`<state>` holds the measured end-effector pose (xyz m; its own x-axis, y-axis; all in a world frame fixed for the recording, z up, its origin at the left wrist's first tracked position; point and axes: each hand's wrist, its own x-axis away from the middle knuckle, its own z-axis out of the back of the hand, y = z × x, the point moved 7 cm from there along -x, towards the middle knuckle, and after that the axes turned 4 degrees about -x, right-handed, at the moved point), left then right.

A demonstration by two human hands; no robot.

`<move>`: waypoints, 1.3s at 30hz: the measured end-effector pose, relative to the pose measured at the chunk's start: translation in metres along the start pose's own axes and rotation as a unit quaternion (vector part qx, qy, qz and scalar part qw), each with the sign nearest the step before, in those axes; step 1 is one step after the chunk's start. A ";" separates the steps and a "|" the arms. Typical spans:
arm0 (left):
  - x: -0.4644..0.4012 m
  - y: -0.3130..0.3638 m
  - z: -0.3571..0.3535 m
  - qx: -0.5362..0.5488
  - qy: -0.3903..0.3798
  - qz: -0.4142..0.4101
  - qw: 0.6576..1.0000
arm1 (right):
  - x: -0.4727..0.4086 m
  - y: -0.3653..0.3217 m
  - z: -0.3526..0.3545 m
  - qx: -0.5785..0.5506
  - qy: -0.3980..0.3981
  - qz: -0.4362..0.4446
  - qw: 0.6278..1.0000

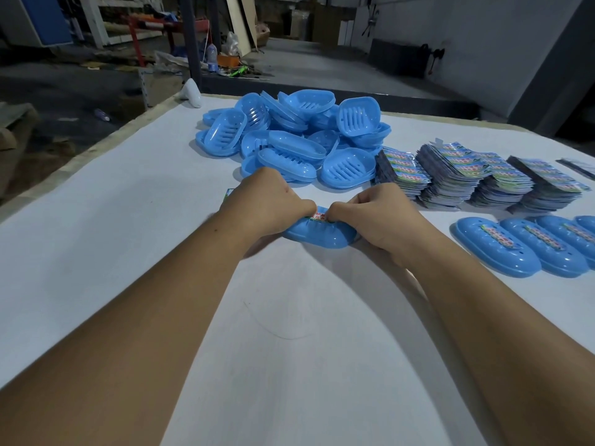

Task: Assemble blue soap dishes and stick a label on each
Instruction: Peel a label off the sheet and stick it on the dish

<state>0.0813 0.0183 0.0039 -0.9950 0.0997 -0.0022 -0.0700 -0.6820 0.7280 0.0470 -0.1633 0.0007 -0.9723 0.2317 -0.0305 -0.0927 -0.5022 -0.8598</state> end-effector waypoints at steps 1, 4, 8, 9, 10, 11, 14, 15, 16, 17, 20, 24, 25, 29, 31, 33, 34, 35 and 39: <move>0.001 0.001 0.002 -0.020 0.011 -0.003 1.000 | 0.000 0.000 0.000 0.006 0.000 0.003 1.000; 0.002 0.001 0.002 -0.020 0.019 -0.007 1.000 | 0.000 -0.001 -0.001 0.027 0.000 0.013 1.000; 0.003 0.001 0.003 -0.040 0.025 -0.010 0.999 | -0.001 -0.002 -0.002 0.063 0.006 0.023 0.998; 0.004 0.002 0.004 -0.050 0.032 -0.013 0.998 | -0.002 -0.003 -0.002 0.068 0.008 0.027 0.997; 0.005 0.003 0.005 -0.052 0.035 -0.016 0.998 | -0.002 -0.003 -0.002 0.073 0.009 0.032 0.997; 0.005 0.004 0.006 -0.050 0.038 -0.019 0.998 | -0.002 -0.004 -0.002 0.077 0.010 0.037 0.996; 0.005 0.005 0.007 -0.056 0.053 -0.029 0.997 | -0.002 -0.004 -0.001 0.081 0.009 0.045 0.996; 0.005 0.005 0.007 -0.059 0.058 -0.033 0.996 | -0.002 -0.004 -0.001 0.083 0.007 0.045 0.996; 0.005 0.006 0.008 -0.058 0.063 -0.037 0.996 | -0.002 -0.004 0.000 0.085 0.005 0.045 0.995; 0.004 0.006 0.008 -0.055 0.069 -0.040 0.995 | -0.002 -0.004 0.000 0.089 0.004 0.043 0.995; 0.001 0.003 0.009 -0.046 0.069 -0.033 0.996 | -0.002 -0.003 0.001 0.091 0.006 0.038 0.995; -0.001 -0.003 0.008 -0.007 0.052 -0.007 0.999 | -0.003 -0.002 0.000 0.079 0.001 0.027 0.997; -0.002 -0.004 0.008 -0.004 0.048 -0.005 0.999 | -0.003 -0.001 0.001 0.075 -0.001 0.024 0.997; -0.004 -0.003 0.008 -0.027 0.047 -0.006 0.999 | -0.005 0.001 0.001 0.058 -0.006 0.026 0.998; -0.004 -0.004 0.008 -0.021 0.041 0.002 0.999 | -0.005 0.002 0.002 0.038 -0.013 0.029 0.999; -0.004 -0.007 0.006 0.039 0.017 0.017 0.999 | -0.003 0.004 0.003 0.004 -0.022 0.032 0.999; -0.003 -0.009 0.005 0.081 0.006 0.028 0.996 | -0.003 0.003 0.005 -0.020 -0.021 0.039 0.999; -0.002 -0.010 0.005 0.111 0.003 0.036 0.993 | -0.002 0.002 0.009 -0.039 -0.017 0.054 0.998; -0.002 -0.010 0.017 0.083 0.065 0.014 0.994 | 0.005 -0.015 0.009 0.028 -0.055 0.139 0.988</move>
<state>0.0853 0.0373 0.0085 -0.9980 -0.0189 -0.0606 -0.0400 -0.5540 0.8316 0.0420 -0.1619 0.0176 -0.9789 -0.0117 -0.2040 0.1728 -0.5798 -0.7962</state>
